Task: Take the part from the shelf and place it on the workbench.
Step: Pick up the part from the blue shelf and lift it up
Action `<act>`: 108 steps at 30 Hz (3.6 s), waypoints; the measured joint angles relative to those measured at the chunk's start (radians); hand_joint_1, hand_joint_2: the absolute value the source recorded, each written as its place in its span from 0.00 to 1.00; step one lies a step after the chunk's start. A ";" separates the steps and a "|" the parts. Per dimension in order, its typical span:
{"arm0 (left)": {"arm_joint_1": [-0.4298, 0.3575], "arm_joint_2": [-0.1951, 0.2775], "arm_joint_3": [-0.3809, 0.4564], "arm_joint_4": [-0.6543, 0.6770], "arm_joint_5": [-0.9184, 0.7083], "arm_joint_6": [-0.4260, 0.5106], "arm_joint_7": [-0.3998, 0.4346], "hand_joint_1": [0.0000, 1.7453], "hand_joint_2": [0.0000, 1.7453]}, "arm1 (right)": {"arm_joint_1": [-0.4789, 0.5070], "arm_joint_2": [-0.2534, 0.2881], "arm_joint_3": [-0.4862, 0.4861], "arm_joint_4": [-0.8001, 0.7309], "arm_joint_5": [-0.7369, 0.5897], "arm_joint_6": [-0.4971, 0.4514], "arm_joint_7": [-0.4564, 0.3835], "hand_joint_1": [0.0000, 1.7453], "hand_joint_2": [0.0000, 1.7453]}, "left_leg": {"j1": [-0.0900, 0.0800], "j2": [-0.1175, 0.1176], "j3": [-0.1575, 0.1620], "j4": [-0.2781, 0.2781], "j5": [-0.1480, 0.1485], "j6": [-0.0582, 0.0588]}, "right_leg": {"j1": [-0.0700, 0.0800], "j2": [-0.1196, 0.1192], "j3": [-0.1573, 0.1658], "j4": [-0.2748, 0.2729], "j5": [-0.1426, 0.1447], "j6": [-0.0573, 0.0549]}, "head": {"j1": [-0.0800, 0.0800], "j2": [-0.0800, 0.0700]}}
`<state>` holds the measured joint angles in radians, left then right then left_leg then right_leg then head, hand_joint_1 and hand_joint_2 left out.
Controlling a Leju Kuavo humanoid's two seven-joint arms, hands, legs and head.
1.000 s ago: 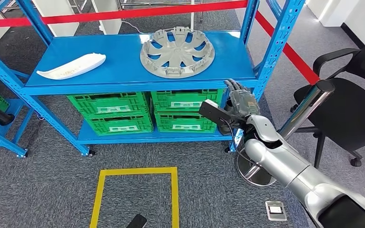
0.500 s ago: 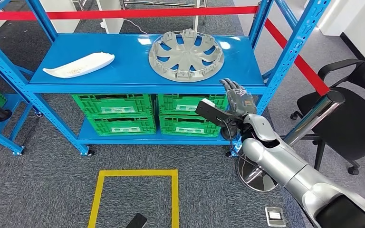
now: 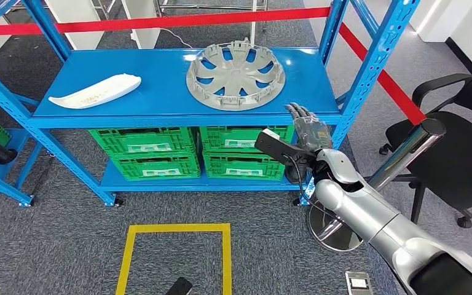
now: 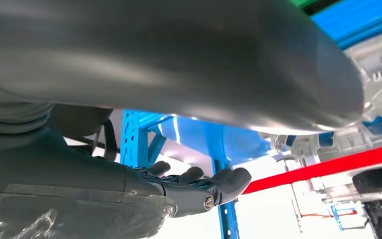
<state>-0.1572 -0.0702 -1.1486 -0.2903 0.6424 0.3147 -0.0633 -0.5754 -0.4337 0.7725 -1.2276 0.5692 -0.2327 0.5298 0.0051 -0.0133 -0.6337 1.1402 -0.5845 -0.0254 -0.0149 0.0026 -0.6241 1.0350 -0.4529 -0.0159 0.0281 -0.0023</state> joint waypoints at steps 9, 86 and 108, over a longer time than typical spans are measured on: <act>0.000 0.000 0.000 0.000 0.000 0.000 0.000 0.00 0.00 | 0.000 0.000 0.000 0.000 0.000 0.000 0.000 0.00 0.00 | 0.001 0.000 -0.015 0.034 -0.016 -0.001 | 0.000 0.000 0.000 0.000 0.000 0.000 | 0.000 0.000; 0.004 0.000 0.000 0.000 0.000 0.000 0.000 0.00 0.00 | 0.002 0.001 0.001 0.000 0.000 0.003 -0.004 0.00 0.00 | 0.001 0.000 -0.093 0.189 -0.051 -0.006 | 0.000 -0.001 0.000 0.002 -0.002 -0.002 | 0.000 0.000; 0.003 0.000 0.000 0.000 0.000 0.000 0.000 0.00 0.00 | 0.002 0.002 0.001 0.000 0.000 0.003 -0.006 0.00 0.00 | 0.002 0.000 -0.077 0.152 -0.017 -0.005 | 0.000 -0.001 0.001 0.003 -0.003 -0.002 | -0.001 0.000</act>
<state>-0.1539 -0.0698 -1.1490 -0.2903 0.6420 0.3147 -0.0629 -0.5731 -0.4322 0.7733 -1.2272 0.5692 -0.2300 0.5234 0.0067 -0.0131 -0.7105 1.2925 -0.6015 -0.0305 -0.0147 0.0018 -0.6231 1.0375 -0.4556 -0.0179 0.0272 -0.0023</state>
